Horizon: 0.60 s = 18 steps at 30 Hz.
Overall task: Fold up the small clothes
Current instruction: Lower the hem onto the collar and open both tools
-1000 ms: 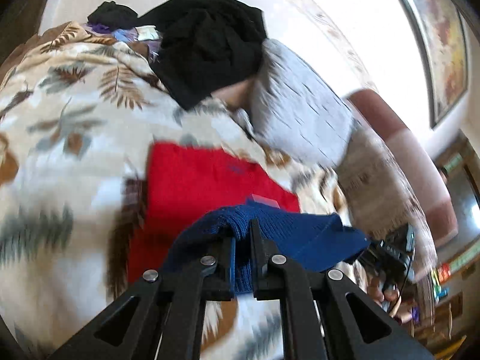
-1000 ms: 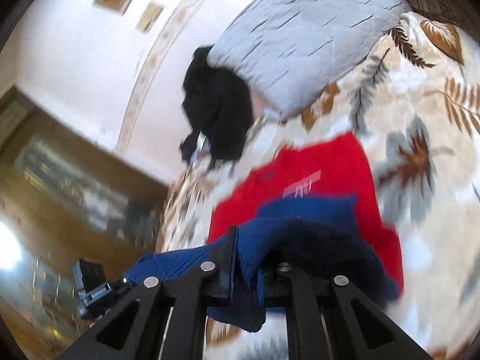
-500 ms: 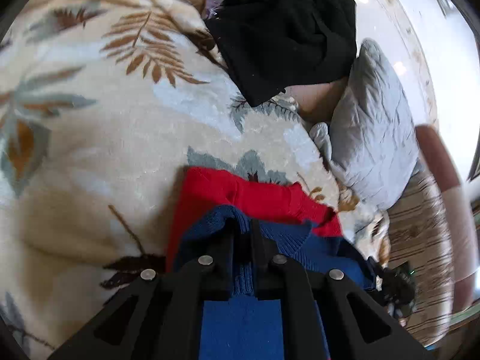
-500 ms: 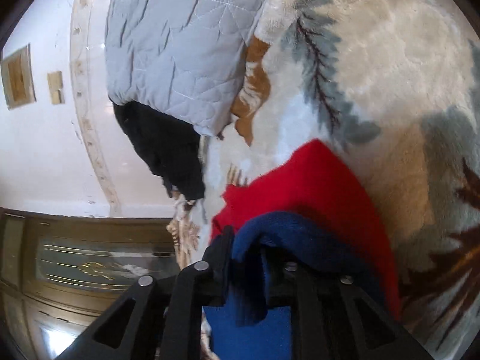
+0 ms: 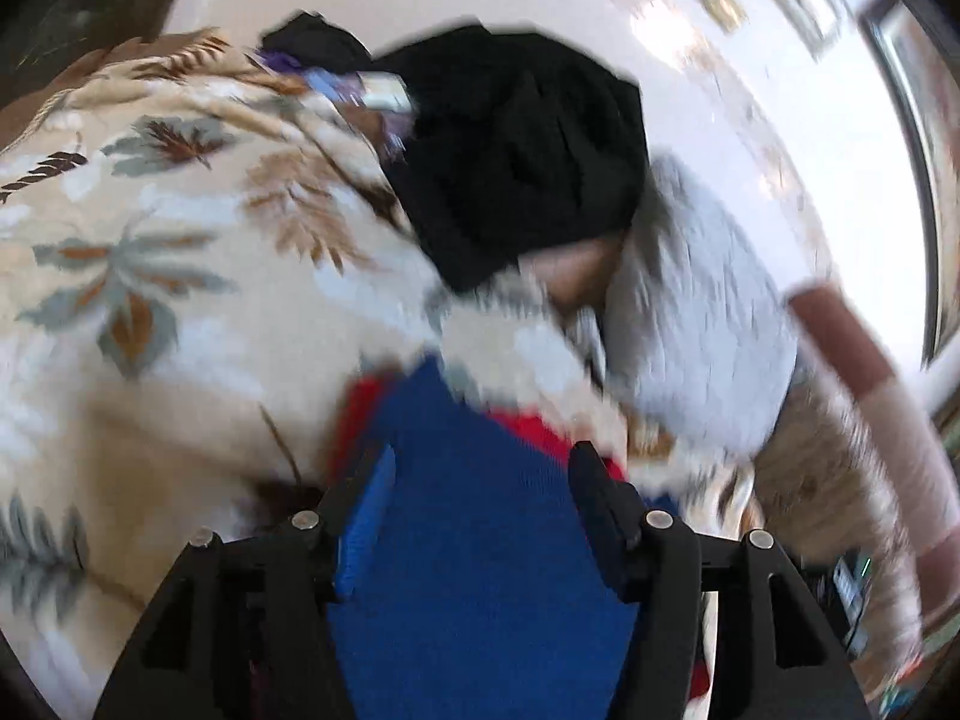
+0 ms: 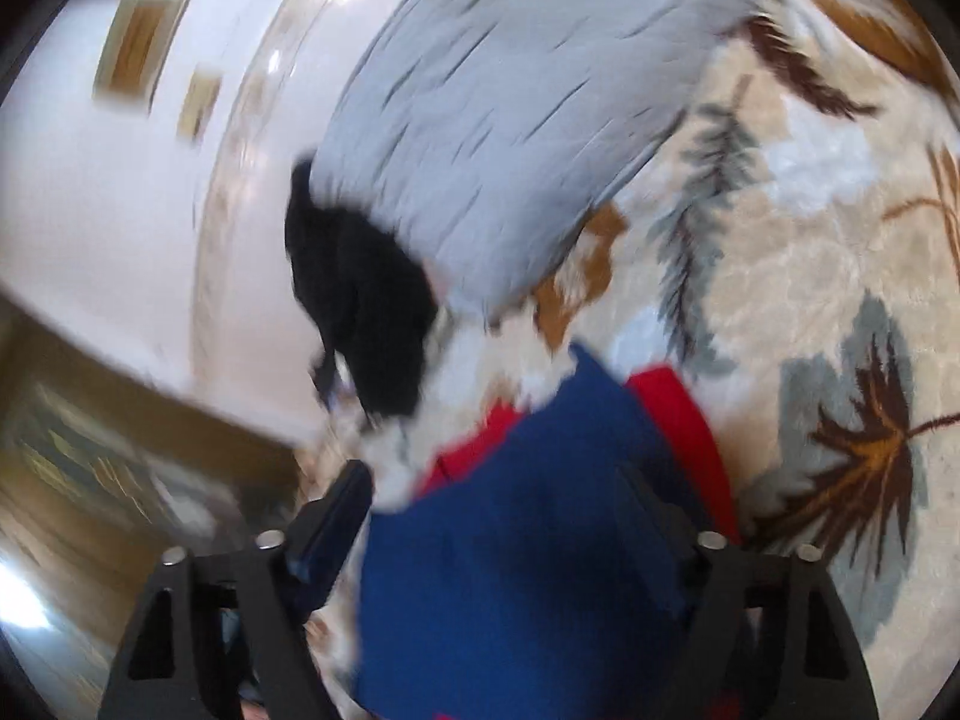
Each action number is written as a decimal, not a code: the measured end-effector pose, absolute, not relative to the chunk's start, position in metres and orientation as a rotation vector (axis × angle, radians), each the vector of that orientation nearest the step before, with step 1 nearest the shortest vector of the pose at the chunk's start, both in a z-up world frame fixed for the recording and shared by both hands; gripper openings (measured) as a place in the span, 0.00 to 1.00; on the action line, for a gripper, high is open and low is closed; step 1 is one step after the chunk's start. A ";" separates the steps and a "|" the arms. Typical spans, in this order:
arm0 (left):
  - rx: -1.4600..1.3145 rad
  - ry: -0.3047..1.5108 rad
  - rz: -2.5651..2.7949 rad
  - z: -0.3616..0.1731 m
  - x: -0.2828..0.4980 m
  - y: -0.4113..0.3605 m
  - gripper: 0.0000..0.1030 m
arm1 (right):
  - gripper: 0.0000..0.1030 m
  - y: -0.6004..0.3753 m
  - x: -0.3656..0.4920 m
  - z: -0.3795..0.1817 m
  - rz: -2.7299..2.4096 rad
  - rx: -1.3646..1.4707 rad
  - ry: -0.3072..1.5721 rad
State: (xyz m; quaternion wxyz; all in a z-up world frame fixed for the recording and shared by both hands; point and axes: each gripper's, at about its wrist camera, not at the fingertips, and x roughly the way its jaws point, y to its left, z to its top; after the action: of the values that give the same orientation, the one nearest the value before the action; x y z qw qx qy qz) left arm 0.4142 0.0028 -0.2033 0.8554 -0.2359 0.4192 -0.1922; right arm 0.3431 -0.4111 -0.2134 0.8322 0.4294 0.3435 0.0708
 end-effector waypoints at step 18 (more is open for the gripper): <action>0.045 1.038 -0.244 -0.257 0.352 -0.057 0.78 | 0.53 -0.383 0.303 -0.269 0.023 0.673 1.056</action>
State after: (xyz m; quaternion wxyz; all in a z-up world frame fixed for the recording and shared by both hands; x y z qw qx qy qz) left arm 0.3519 -0.0572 -0.2566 0.8610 0.0214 0.4948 -0.1161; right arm 0.3028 -0.3826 -0.2691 0.8102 0.3151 0.4941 0.0109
